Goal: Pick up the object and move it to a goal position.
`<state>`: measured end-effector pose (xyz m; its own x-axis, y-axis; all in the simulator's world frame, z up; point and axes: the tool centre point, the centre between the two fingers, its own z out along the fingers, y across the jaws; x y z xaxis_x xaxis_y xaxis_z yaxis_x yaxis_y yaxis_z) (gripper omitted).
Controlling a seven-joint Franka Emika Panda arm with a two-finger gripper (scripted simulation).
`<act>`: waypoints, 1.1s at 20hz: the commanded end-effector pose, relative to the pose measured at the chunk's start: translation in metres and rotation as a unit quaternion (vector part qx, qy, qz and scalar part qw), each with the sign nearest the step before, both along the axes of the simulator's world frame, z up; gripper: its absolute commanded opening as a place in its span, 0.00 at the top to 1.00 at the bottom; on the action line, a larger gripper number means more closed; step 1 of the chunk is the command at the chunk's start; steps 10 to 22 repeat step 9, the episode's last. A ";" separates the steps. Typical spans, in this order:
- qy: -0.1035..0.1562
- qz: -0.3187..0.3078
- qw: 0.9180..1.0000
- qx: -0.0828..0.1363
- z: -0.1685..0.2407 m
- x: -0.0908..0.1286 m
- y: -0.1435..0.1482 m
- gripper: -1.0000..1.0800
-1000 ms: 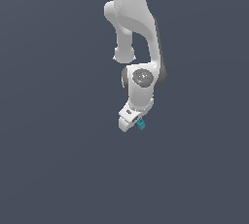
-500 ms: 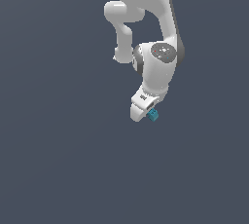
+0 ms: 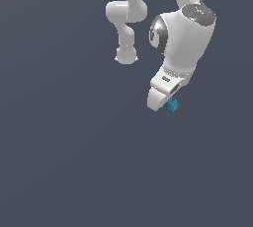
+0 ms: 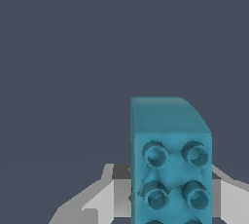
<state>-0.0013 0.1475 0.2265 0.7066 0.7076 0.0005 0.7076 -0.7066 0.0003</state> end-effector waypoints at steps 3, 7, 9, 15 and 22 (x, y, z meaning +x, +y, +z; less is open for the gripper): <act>0.000 -0.001 1.000 0.000 0.021 0.002 0.010 1.00; 0.000 -0.001 1.000 0.000 0.030 0.003 0.014 1.00; 0.000 -0.001 1.000 0.000 0.030 0.003 0.015 1.00; 0.000 -0.001 1.000 0.000 0.030 0.003 0.015 1.00; 0.000 -0.001 1.000 0.000 0.030 0.003 0.015 1.00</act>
